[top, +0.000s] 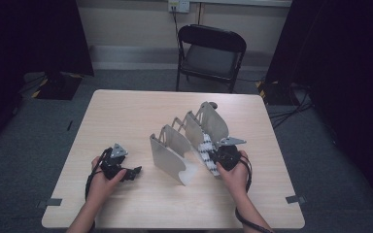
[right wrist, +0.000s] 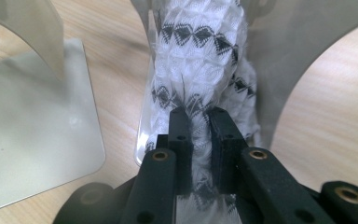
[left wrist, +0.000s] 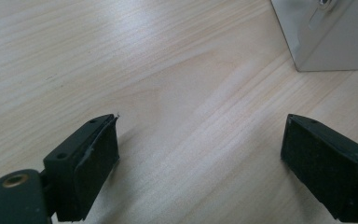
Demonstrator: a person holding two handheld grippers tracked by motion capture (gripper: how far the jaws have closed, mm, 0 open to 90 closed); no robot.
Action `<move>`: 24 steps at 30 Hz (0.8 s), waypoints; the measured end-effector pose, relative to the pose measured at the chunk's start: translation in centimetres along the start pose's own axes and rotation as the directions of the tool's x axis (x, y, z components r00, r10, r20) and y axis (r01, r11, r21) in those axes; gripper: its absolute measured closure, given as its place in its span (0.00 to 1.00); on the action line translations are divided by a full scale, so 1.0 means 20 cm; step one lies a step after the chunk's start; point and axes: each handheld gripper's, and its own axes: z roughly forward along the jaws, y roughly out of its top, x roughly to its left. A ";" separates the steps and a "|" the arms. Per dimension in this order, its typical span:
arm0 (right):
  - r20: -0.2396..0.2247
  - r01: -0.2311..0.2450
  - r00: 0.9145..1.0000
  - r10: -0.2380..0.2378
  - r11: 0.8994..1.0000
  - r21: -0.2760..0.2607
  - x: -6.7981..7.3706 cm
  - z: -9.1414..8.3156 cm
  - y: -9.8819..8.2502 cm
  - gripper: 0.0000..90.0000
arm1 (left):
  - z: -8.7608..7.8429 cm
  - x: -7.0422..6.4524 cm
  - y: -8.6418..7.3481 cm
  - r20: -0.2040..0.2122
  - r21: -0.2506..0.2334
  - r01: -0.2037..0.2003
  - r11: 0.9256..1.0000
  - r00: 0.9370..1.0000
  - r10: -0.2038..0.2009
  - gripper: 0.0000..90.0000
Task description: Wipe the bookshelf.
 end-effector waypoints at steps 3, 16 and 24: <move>0.007 -0.003 1.000 0.003 1.000 -0.015 -0.01 -0.06 0.05 0.90 | 0.00 0.00 0.00 -0.001 0.000 0.000 1.000 1.000 0.000 0.12; 0.001 0.009 1.000 -0.009 0.997 -0.076 -0.03 -0.26 0.26 0.90 | 0.00 0.00 0.00 0.000 0.000 0.000 1.000 1.000 0.000 0.12; 0.005 0.015 1.000 -0.014 0.995 -0.101 -0.05 -0.35 0.38 0.90 | 0.00 0.00 0.00 0.000 0.000 0.000 1.000 1.000 0.000 0.12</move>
